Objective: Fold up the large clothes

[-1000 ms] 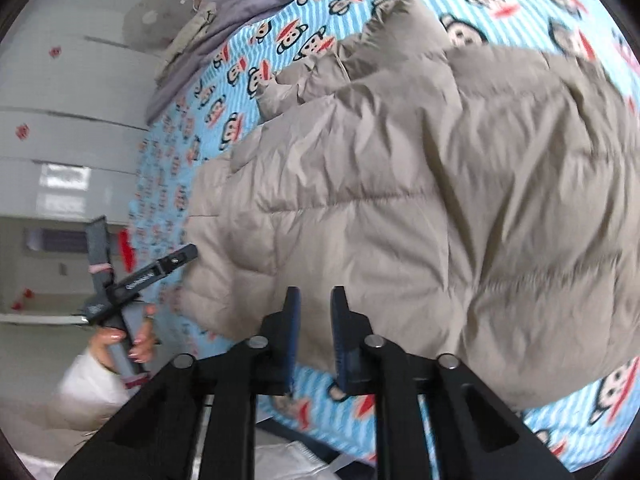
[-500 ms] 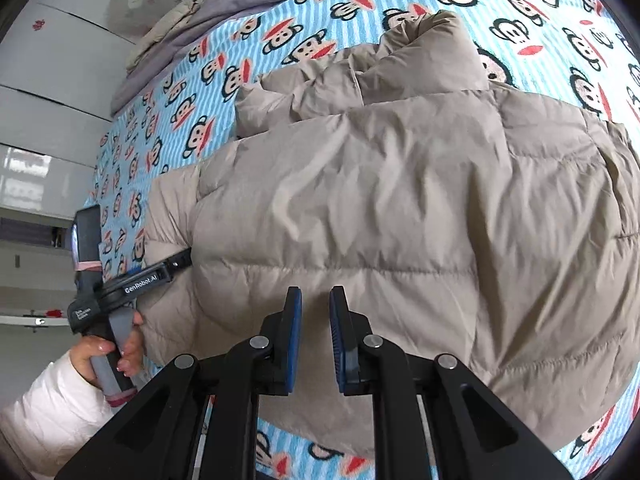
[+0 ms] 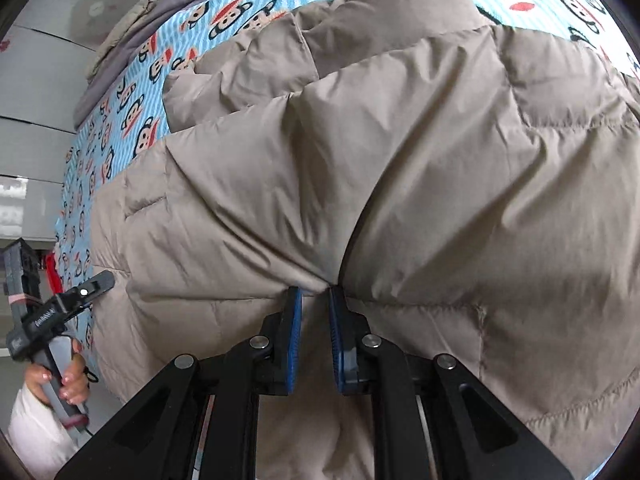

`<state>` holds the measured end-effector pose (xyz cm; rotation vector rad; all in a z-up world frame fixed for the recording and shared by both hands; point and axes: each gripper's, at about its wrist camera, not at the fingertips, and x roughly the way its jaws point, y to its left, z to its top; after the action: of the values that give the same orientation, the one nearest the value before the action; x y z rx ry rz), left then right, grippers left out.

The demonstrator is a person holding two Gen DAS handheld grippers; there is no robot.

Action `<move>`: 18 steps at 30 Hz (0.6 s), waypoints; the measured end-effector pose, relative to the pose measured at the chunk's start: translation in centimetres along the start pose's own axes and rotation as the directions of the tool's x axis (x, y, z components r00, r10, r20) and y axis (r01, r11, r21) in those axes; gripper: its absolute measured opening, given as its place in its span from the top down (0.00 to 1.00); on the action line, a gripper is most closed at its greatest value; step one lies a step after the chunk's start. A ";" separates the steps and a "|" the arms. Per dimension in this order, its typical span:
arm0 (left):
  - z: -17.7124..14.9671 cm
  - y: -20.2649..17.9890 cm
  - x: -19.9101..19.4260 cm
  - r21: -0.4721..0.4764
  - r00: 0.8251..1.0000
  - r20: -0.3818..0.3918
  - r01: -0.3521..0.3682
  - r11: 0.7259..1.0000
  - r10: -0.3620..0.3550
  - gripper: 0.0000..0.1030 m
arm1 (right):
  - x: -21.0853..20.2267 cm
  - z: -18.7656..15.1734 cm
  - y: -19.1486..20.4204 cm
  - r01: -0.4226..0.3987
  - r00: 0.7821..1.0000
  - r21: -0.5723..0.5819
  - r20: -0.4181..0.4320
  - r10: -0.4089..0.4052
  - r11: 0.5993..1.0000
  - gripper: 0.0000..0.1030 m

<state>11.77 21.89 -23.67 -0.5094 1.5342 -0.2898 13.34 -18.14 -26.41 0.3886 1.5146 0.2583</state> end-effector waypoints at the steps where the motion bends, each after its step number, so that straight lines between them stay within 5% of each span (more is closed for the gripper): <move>1: 0.1 0.4 0.5 -0.002 0.999 -0.027 0.044 0.999 -0.044 0.05 | 0.0 -0.1 0.0 -0.001 1.000 0.001 -0.001 0.001 1.000 0.86; 7: 0.8 -1.1 4.1 0.122 0.972 -0.166 0.186 0.975 -0.164 0.05 | 0.1 -0.4 -0.1 0.008 1.000 -0.008 -0.007 -0.008 1.000 0.86; 12: 0.9 -4.2 5.9 0.256 0.971 -0.219 0.156 0.954 -0.100 0.05 | -0.6 -0.5 0.9 0.036 0.999 -0.026 0.005 -0.036 0.999 0.86; 14: 1.0 -4.2 5.9 0.272 0.970 -0.222 0.161 0.949 -0.101 0.18 | -2.2 -0.7 1.9 0.051 0.997 -0.069 0.060 -0.047 0.996 0.86; 16: 1.4 -3.5 5.6 0.226 0.955 -0.243 0.228 0.947 -0.172 0.53 | -4.0 -0.7 3.0 0.068 0.989 -0.116 0.140 -0.051 0.991 0.86; 18: 1.4 -3.2 5.3 0.182 0.939 -0.258 0.279 0.943 -0.228 0.65 | -4.7 0.1 3.7 0.110 0.976 -0.135 0.204 -0.081 0.985 0.86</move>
<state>13.77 16.69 -26.79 -0.5142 1.6396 -0.7329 13.54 -16.62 -20.59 0.2174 1.3055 0.2446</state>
